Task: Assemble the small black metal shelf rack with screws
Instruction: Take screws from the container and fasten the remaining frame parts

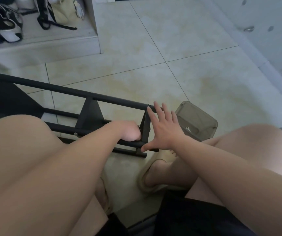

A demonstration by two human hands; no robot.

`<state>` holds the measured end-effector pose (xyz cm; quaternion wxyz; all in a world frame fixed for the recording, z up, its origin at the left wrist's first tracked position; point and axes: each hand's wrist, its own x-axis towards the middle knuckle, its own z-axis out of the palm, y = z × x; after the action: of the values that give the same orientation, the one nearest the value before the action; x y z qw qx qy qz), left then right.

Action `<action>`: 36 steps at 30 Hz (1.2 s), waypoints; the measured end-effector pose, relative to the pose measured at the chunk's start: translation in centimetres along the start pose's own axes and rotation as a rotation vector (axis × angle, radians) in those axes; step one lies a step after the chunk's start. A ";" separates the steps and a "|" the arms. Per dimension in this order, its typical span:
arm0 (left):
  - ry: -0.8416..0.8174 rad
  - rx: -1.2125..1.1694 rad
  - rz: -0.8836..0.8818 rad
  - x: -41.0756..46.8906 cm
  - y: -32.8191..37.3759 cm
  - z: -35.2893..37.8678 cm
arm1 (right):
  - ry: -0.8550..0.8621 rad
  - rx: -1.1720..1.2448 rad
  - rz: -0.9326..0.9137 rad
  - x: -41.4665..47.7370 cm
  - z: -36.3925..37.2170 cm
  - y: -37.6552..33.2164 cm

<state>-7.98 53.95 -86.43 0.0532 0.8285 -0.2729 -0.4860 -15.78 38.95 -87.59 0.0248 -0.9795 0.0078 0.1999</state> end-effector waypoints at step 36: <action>-0.064 -0.862 -0.021 5.2 -3.4 0.8 | -0.130 -0.085 -0.152 2.1 -0.1 1.3</action>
<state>-5.35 54.33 -92.10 0.3808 0.7179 -0.0380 -0.5815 -13.81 37.60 -88.43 -0.0011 -0.9624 -0.0766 0.2605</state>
